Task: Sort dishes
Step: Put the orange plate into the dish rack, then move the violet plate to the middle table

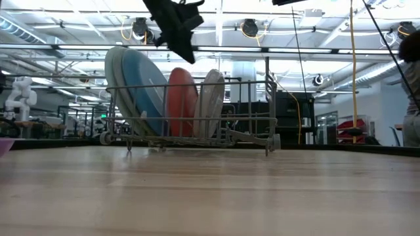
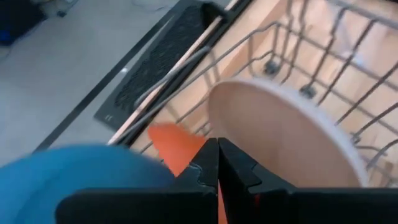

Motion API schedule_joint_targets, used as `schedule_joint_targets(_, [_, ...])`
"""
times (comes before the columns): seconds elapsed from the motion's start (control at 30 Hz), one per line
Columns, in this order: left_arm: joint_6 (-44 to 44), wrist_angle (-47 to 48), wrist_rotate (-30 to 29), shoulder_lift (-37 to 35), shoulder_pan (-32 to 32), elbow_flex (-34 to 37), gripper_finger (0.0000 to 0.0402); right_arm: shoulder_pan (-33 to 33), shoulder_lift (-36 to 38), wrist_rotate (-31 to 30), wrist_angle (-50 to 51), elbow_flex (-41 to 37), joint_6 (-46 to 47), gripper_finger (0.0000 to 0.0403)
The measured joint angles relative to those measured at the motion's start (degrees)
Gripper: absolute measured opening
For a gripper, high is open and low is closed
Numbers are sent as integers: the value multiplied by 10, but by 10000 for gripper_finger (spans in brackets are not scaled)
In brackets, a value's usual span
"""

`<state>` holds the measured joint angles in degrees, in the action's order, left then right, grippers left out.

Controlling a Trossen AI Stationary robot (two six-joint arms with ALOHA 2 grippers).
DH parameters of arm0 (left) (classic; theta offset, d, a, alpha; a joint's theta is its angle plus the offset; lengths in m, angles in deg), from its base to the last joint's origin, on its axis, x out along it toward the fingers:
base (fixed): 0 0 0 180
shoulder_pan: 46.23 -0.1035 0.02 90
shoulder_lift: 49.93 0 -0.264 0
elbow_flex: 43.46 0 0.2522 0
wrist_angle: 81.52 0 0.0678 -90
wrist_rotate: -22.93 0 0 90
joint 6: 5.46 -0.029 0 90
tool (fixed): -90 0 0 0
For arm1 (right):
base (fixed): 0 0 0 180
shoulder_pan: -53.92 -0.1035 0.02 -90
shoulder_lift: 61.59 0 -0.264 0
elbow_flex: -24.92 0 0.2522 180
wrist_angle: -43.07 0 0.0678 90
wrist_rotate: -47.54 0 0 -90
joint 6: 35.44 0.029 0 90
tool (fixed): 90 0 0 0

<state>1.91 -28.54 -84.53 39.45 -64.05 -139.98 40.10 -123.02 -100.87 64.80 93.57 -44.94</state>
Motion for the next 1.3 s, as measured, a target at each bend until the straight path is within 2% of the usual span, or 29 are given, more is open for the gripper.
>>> schedule_joint_targets(0.2, [47,87,-30,-9,-10,0,3,3,0,0,0,0,-1,132])
schedule_joint_targets(0.57, [41,79,-64,-16,-1,0,3,3,0,0,0,0,0,132])
schedule_joint_targets(0.83, [6,55,-82,-74,28,0,3,3,0,2,1,0,-13,132])
schedule_joint_targets(1.03, [-51,20,-68,-146,66,-1,3,3,-3,91,0,0,-14,132])
schedule_joint_targets(1.3, [-63,24,-65,-218,116,-1,3,23,-43,122,0,0,-35,132])
